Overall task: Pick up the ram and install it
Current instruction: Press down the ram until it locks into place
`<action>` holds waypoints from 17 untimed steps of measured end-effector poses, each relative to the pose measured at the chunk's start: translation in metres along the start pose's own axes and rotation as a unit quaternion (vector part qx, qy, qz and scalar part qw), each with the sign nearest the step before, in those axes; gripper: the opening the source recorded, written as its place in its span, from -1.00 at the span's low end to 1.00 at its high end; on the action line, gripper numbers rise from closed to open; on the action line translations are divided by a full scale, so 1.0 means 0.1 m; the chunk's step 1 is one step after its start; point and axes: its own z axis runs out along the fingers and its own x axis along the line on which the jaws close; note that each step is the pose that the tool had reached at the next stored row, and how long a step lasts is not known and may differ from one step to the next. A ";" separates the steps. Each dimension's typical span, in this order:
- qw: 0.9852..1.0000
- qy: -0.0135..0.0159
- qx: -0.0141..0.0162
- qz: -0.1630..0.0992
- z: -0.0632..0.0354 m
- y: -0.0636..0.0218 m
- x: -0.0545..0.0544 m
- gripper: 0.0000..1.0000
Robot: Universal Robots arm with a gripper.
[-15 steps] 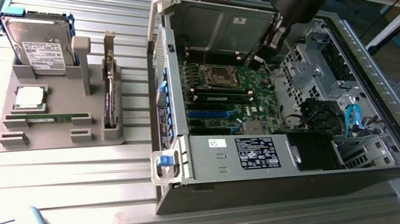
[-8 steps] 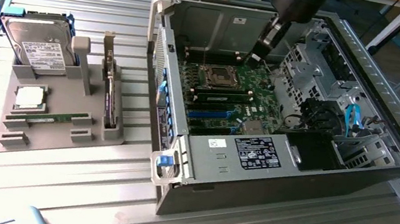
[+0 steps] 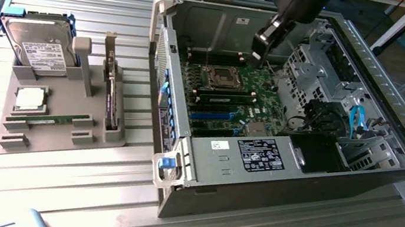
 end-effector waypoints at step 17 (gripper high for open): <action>0.983 -0.005 -0.023 0.182 0.000 0.000 0.00 -0.79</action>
